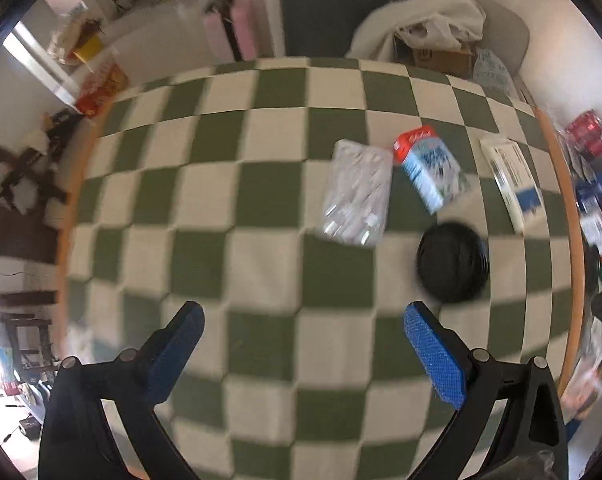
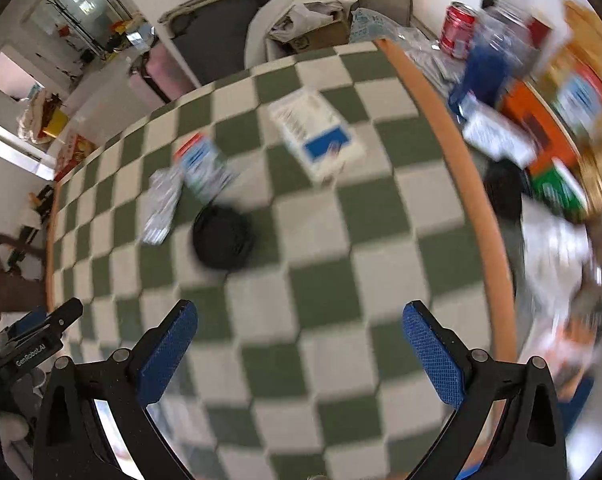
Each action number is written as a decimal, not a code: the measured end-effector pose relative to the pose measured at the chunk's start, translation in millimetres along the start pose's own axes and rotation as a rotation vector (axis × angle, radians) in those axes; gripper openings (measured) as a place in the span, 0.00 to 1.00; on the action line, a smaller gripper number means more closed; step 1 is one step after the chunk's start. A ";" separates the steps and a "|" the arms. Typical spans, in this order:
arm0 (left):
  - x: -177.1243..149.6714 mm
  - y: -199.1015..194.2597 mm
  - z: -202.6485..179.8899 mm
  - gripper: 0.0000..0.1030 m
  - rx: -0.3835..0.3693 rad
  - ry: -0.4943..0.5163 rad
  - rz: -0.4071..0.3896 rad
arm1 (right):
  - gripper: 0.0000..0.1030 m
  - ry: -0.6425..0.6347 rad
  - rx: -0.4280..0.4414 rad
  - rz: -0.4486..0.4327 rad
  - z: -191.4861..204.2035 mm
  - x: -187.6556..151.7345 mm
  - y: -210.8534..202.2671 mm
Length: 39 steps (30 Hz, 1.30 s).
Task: Collect trash
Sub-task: 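Move both grippers back over the table toward the remaining items, then grasp the foil blister pack with the left gripper while the right grasps the medicine box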
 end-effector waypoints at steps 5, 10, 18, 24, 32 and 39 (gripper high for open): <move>48.0 51.4 -40.2 0.99 -0.019 0.052 0.068 | 1.00 -0.012 -0.032 0.070 -29.6 84.7 63.2; 60.6 94.5 -60.8 0.98 0.006 0.089 0.131 | 1.00 -0.032 -0.060 0.141 -46.6 124.5 122.7; 64.6 96.3 -65.9 0.62 -0.034 0.050 0.109 | 0.94 -0.145 -0.111 0.156 -42.1 153.4 188.0; 44.9 94.6 -52.5 0.62 -0.011 0.025 0.136 | 0.79 -0.133 -0.101 0.161 -34.3 129.7 180.5; 32.7 96.7 -49.3 0.64 0.001 0.018 0.137 | 0.89 -0.169 -0.137 0.221 -23.1 107.3 186.7; 41.3 97.8 -61.0 0.62 0.004 0.026 0.129 | 0.87 -0.174 -0.141 0.196 -22.7 112.8 186.2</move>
Point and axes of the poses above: each gripper's, at about its wrist camera, not at the fingertips, and y roughly the way its jaws point, z to its left, x to its top, the point moved 10 cm from there along y, roughly the way its jaws point, and after that the axes turned 10 degrees about x, right-handed, at the moved point
